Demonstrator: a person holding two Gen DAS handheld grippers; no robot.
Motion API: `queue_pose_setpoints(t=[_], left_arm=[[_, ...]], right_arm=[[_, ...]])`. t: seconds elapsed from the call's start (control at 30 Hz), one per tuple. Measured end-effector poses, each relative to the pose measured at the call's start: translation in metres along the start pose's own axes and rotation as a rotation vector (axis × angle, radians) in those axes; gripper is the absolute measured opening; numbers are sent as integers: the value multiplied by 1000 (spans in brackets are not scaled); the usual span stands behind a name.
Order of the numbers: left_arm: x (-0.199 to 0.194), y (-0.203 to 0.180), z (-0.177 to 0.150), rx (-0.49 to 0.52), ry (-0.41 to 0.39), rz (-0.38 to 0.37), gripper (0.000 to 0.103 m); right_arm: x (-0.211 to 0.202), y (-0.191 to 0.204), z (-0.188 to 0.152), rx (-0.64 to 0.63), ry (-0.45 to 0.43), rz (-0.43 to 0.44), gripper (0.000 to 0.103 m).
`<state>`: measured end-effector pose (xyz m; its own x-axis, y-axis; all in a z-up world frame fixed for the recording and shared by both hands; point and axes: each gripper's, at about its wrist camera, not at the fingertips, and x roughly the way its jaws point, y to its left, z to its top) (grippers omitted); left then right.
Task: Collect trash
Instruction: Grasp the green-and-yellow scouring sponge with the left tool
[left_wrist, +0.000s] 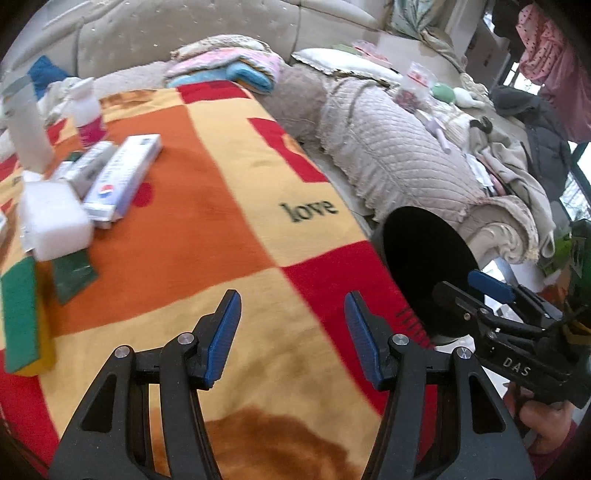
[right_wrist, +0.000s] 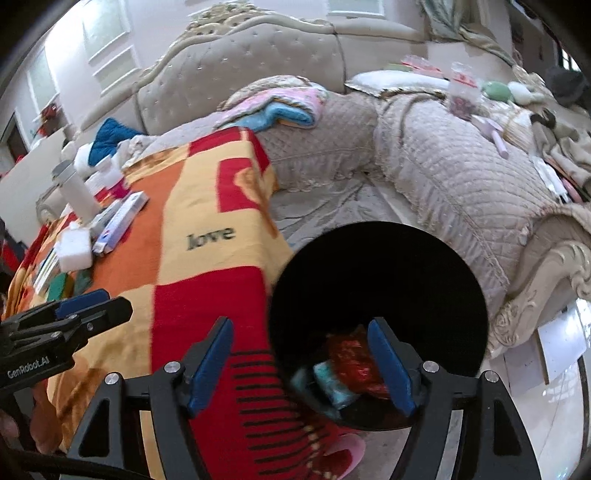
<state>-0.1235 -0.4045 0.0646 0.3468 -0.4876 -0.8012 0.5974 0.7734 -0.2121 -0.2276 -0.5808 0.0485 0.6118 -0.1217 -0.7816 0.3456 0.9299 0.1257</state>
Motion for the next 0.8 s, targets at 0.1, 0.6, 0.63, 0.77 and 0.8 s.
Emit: queue_pose_setpoints(t=[0.1,0.6,0.63,0.77,0.8], left_arm=[[-7,11,-3,-9,-9,26,57],[-46,92,-23,-101,-34,160,57],[-49,98,-24,-112,-36,163,57],[-62,131,-30,-174,-45,166,57],[-66,140,-32,-190,-50,168,57]], right_arm=[[-2,16,1,-23,-2,20,73],[10,102,3,-147,23,113,74],[12,109,3,-156,28,123,74],[19,132,2,-186,45,152,77],[20,137,2,-193,48,157,77]])
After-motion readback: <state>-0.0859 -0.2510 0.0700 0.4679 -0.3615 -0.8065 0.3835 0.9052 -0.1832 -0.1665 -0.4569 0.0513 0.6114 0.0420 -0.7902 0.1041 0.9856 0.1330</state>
